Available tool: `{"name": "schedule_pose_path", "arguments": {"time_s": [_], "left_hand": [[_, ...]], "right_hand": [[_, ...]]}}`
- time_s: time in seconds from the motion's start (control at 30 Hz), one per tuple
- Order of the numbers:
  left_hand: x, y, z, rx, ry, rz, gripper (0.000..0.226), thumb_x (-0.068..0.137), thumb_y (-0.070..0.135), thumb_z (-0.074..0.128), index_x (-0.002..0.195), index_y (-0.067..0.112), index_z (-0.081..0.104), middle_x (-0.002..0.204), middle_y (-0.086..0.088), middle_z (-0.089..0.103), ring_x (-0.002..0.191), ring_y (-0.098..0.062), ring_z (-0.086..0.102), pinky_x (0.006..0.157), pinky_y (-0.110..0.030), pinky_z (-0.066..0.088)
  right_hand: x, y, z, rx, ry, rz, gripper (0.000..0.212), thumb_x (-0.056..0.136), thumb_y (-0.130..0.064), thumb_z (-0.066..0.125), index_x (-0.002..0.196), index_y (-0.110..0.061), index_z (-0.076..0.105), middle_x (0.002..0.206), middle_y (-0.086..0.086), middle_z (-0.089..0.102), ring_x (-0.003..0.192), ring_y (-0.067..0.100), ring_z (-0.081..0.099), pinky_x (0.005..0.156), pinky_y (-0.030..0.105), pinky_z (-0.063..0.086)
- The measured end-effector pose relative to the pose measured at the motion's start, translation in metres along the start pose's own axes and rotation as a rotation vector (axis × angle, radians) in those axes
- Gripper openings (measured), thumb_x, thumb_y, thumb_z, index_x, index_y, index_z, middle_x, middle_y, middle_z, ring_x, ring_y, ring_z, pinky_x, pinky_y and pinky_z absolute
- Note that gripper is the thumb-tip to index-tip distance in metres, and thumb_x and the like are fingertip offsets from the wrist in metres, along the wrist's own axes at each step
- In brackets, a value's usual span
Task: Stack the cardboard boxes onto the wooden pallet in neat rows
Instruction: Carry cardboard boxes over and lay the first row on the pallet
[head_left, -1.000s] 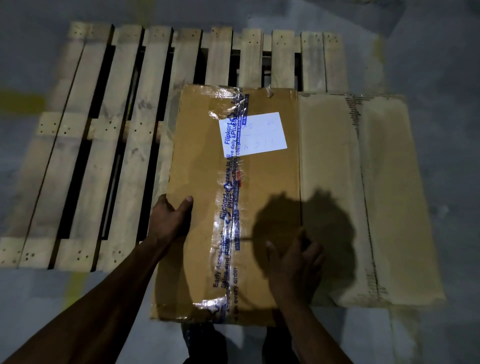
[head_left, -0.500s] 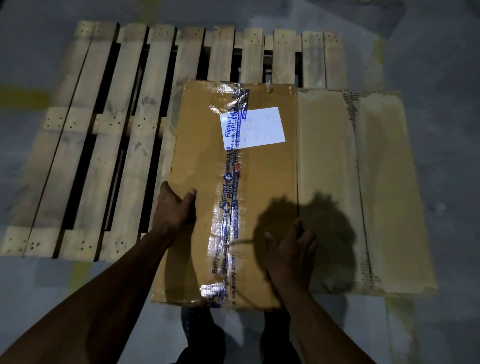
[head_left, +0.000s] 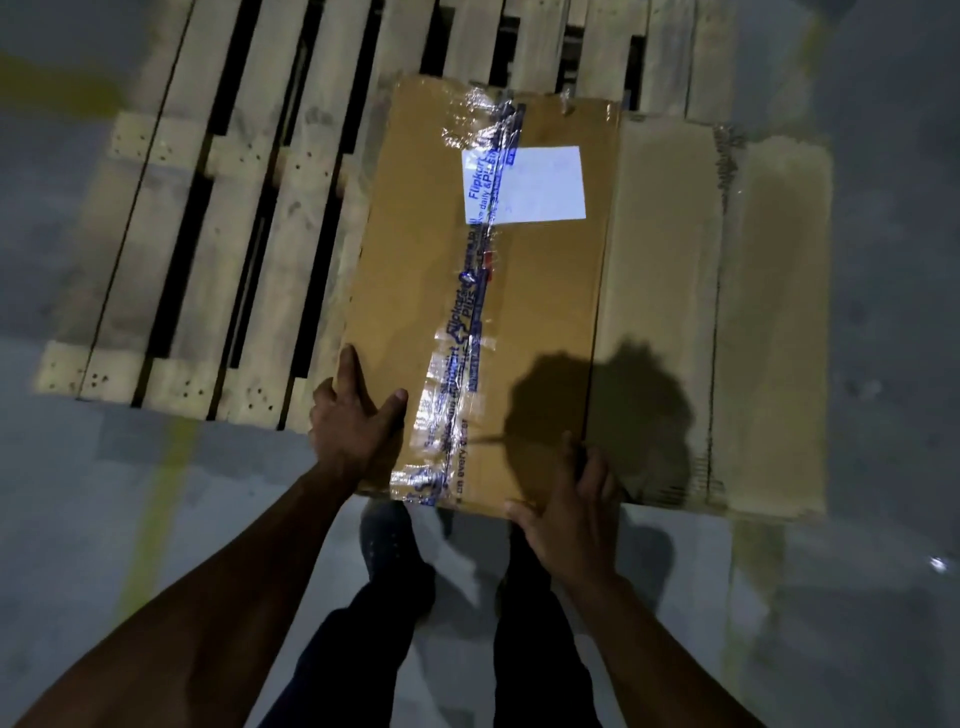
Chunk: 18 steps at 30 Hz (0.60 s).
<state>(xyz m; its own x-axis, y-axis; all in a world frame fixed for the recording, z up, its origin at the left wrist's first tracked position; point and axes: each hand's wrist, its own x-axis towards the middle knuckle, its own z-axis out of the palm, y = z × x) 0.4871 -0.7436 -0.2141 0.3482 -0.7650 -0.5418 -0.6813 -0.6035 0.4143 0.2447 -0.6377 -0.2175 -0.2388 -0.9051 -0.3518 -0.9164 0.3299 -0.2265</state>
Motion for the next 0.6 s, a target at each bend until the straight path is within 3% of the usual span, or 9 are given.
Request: {"name": "schedule_pose_path", "arguments": {"time_s": [0.13, 0.23, 0.33, 0.47, 0.6], "left_hand": [[0.007, 0.002, 0.001, -0.018, -0.014, -0.039, 0.097, 0.083, 0.058, 0.068, 0.157, 0.040, 0.007, 0.145, -0.022, 0.036, 0.131, -0.046, 0.039, 0.108, -0.056, 0.037], [0.011, 0.001, -0.002, -0.111, -0.034, -0.050, 0.107, 0.068, 0.067, 0.069, 0.155, 0.042, 0.012, 0.145, -0.017, 0.041, 0.129, -0.042, 0.044, 0.106, -0.057, 0.042], [0.011, -0.002, -0.001, -0.132, -0.045, -0.052, 0.110, 0.059, 0.069, 0.065, 0.154, 0.043, 0.015, 0.143, -0.015, 0.047, 0.125, -0.040, 0.049, 0.103, -0.056, 0.045], [0.007, 0.003, 0.004, -0.021, -0.003, -0.037, 0.101, 0.078, 0.055, 0.073, 0.157, 0.036, 0.013, 0.141, -0.020, 0.046, 0.125, -0.043, 0.048, 0.102, -0.056, 0.045], [0.006, 0.002, 0.007, 0.063, 0.012, -0.007, 0.098, 0.086, 0.052, 0.069, 0.159, 0.030, 0.006, 0.145, -0.025, 0.038, 0.131, -0.046, 0.040, 0.106, -0.054, 0.040]], "right_hand": [[0.002, 0.000, -0.003, -0.031, -0.075, -0.054, 0.138, 0.044, -0.068, 0.087, 0.155, -0.023, 0.019, 0.144, 0.022, 0.032, 0.117, 0.038, 0.037, 0.096, 0.059, 0.041], [0.004, 0.000, -0.002, -0.016, -0.080, -0.055, 0.142, 0.045, -0.065, 0.090, 0.154, -0.028, 0.007, 0.143, 0.021, 0.025, 0.117, 0.038, 0.033, 0.098, 0.060, 0.040], [0.003, 0.005, 0.000, 0.005, -0.044, -0.052, 0.139, 0.045, -0.059, 0.093, 0.154, -0.025, 0.015, 0.143, 0.022, 0.030, 0.119, 0.038, 0.034, 0.095, 0.060, 0.042], [0.002, 0.010, 0.003, 0.007, -0.024, -0.079, 0.125, 0.046, -0.057, 0.093, 0.151, -0.019, 0.036, 0.143, 0.024, 0.032, 0.121, 0.038, 0.034, 0.096, 0.060, 0.041], [-0.004, 0.011, 0.007, -0.031, 0.019, -0.127, 0.119, 0.048, -0.058, 0.091, 0.145, -0.012, 0.041, 0.142, 0.031, 0.040, 0.121, 0.041, 0.038, 0.098, 0.057, 0.040]]}}
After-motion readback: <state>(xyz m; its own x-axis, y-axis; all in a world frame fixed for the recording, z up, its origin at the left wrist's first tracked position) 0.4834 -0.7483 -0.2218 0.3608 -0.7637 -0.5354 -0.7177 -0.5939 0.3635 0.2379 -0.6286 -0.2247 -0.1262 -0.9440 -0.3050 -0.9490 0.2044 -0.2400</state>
